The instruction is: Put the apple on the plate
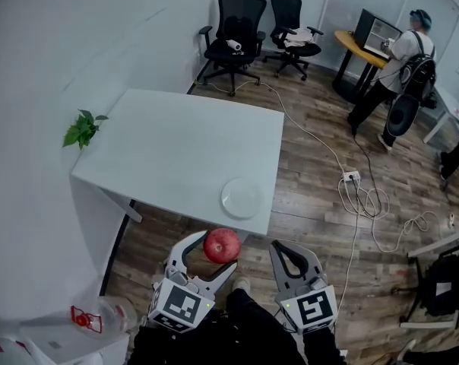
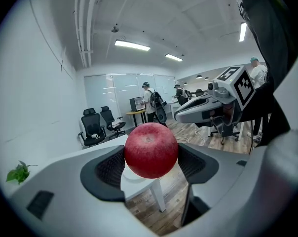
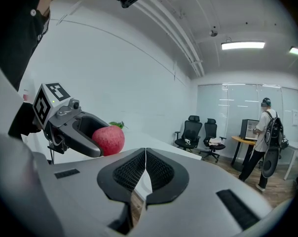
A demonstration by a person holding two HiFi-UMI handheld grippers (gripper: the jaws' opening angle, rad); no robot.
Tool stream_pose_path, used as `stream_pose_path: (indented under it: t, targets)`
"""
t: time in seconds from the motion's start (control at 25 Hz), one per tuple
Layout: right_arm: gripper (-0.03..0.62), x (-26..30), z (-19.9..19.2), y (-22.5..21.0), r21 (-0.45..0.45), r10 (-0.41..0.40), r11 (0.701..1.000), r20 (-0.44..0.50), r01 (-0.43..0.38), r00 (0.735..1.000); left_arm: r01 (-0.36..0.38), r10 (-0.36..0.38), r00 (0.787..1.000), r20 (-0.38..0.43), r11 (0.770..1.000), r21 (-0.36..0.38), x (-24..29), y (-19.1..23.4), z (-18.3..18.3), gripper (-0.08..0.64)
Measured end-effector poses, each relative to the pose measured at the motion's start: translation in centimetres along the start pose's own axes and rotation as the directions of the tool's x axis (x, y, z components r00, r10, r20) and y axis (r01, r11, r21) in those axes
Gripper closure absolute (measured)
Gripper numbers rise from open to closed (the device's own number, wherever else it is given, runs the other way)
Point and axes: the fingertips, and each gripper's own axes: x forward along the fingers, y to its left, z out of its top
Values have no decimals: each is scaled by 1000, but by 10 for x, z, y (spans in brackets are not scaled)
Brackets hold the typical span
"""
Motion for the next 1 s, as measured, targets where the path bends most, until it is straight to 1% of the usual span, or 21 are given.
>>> stream_pose_path:
  t: [0.36,0.56,0.72,0.84,1.0]
  targets:
    - [551,36,2,-59,2,49,999,9,-49,999,-37,37,999,-25,999,-14,61,26,18,218]
    - [551,48,-2,-89,5,56,998,3,-56,998,-42,41,999,-29,999,-26,90,33,24,218]
    - [551,53,-8,-103,7,55,998,15,-55,998,-44,43,999,-24,998,-40,105,38,28,218]
    - [551,52,-12,-109,17,56,998,-5,-56,998,-31,30,999,-40,999,-28,115,35,30,218]
    - [551,51,-13,-114,28,47,999,-9,-47,999,-14,13,999,-38,1000,-8,123,35,36,218]
